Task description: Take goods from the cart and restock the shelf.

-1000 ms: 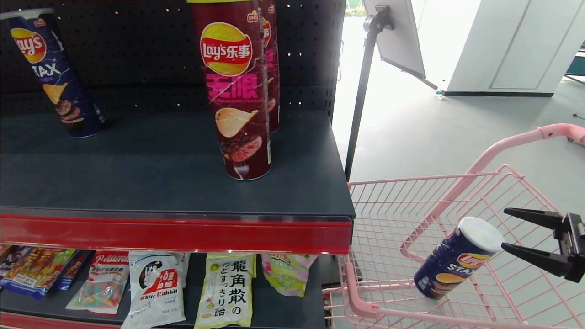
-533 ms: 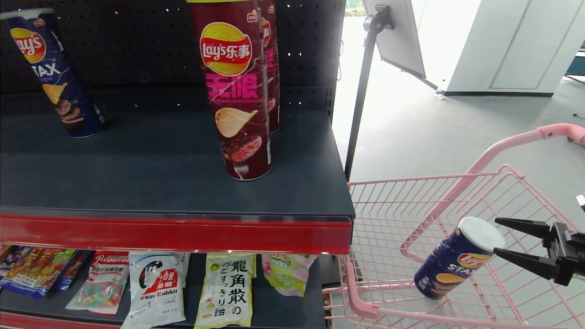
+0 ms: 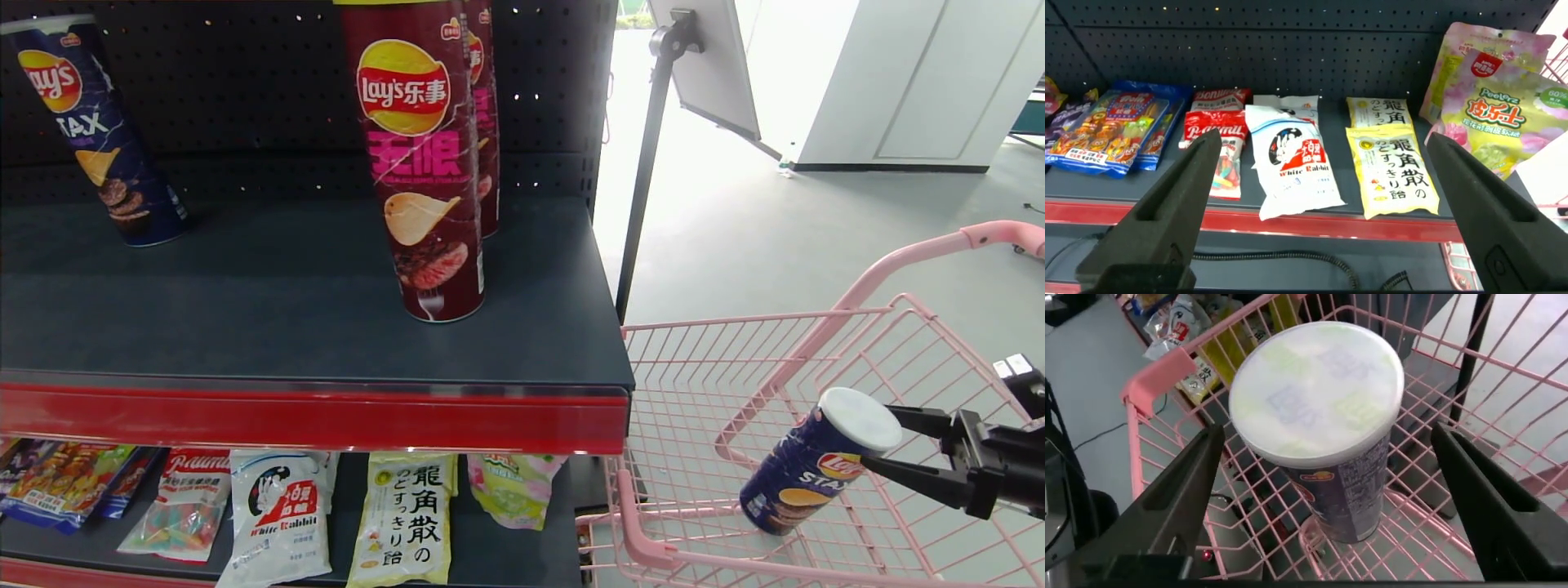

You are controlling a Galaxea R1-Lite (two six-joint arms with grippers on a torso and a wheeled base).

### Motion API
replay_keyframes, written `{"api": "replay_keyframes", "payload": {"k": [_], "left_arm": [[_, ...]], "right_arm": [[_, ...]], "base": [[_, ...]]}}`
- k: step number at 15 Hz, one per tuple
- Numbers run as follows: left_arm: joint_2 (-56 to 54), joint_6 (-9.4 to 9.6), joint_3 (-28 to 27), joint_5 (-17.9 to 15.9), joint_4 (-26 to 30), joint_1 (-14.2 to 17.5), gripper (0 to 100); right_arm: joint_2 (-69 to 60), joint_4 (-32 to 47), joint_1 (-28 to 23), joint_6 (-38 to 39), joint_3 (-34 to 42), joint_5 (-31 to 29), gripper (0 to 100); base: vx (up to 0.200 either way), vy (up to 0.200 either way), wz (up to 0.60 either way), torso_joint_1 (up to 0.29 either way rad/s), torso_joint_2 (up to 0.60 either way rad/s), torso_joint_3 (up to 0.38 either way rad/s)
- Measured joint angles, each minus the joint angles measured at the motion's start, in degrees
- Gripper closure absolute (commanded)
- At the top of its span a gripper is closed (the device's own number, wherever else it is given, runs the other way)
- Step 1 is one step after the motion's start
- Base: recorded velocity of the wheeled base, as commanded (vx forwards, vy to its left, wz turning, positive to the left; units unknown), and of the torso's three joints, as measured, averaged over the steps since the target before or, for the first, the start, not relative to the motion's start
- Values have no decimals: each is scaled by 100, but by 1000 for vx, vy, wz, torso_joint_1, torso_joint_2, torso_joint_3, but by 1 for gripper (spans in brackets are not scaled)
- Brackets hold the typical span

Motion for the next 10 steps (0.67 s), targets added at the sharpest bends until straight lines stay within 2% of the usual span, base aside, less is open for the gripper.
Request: {"api": "replay_keyframes", "payload": {"k": [10], "left_arm": [[0,0,0,0,-1,0,0]], "right_arm": [[1212,-255,945,52,-507,-104,0]], "base": [[0,0,0,0,0,0]]}}
